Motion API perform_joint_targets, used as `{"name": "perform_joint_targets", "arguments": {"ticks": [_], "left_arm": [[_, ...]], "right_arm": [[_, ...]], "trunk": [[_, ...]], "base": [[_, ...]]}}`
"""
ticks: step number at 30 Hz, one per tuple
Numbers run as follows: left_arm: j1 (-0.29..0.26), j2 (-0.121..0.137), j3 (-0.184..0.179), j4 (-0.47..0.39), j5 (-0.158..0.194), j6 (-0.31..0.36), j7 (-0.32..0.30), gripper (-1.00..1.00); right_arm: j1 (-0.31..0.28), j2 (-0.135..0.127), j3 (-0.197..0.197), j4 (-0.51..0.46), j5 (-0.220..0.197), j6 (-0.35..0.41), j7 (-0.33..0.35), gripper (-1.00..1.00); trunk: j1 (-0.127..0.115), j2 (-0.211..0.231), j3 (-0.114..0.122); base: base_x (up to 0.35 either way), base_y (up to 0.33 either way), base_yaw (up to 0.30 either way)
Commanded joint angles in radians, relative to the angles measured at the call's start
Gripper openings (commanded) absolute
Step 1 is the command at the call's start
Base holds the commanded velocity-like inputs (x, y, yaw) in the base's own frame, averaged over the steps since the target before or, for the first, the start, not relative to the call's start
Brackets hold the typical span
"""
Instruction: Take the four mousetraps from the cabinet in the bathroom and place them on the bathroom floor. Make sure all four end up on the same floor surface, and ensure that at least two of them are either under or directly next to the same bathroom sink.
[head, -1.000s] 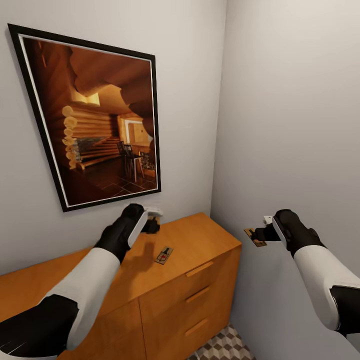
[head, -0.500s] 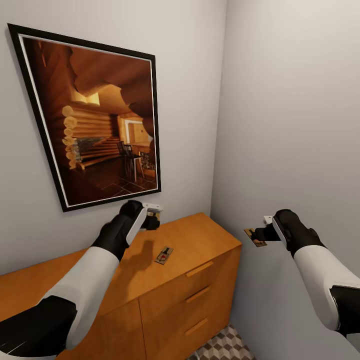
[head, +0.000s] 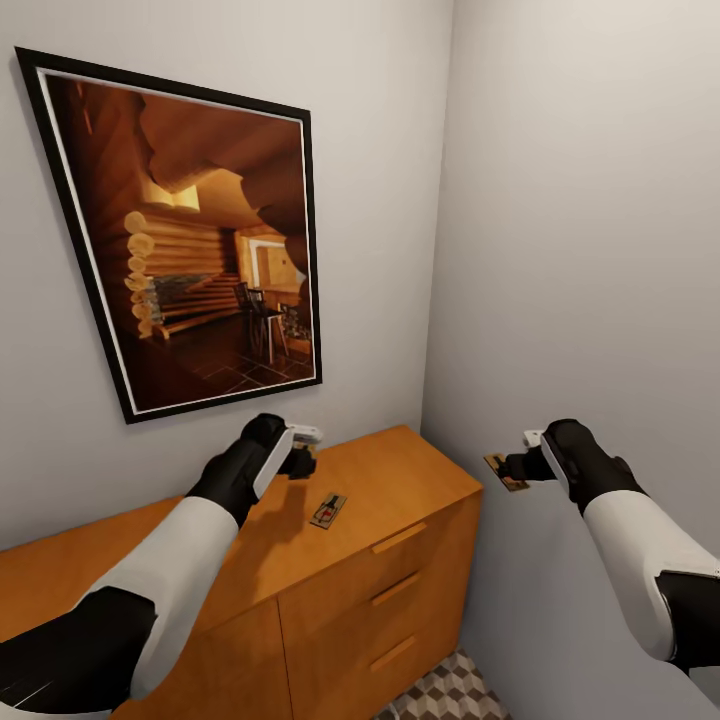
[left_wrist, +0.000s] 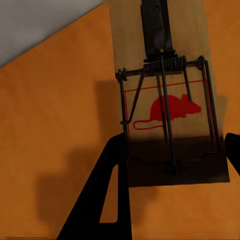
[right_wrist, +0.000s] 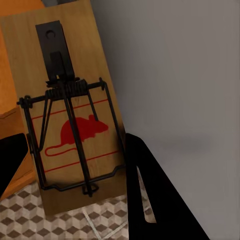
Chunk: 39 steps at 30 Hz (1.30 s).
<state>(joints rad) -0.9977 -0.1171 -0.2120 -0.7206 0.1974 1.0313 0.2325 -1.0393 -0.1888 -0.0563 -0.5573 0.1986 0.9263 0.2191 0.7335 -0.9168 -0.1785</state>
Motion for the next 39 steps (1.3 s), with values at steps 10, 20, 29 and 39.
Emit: {"name": "perform_joint_targets", "arguments": {"ticks": [10,20,29,39], "left_arm": [[-0.001,0.000,0.021,0.014,0.011,0.000,0.011,-1.00],[-0.001,0.000,0.108,0.015,0.006,0.000,0.010,-1.00],[-0.001,0.001,0.111,0.016,0.004,0.000,0.010,-1.00],[-0.001,0.002,0.110,0.018,0.004,0.000,0.010,-1.00]], "right_arm": [[-0.001,0.008,-0.001,-0.001,0.014,-0.045,0.003,-1.00],[-0.001,0.023,0.004,-0.083,0.017,-0.064,-0.002,-1.00],[-0.001,0.059,0.004,-0.103,0.019,-0.064,-0.003,-1.00],[-0.001,0.073,0.004,-0.104,0.017,-0.064,-0.004,-1.00]], "trunk": [[0.000,-0.001,-0.002],[0.000,-0.001,-0.002],[0.000,-0.001,-0.002],[0.000,-0.001,-0.002]], "base": [[0.000,0.000,0.000],[-0.193,0.000,0.000],[-0.339,0.000,0.000],[-0.345,0.000,0.000]]}}
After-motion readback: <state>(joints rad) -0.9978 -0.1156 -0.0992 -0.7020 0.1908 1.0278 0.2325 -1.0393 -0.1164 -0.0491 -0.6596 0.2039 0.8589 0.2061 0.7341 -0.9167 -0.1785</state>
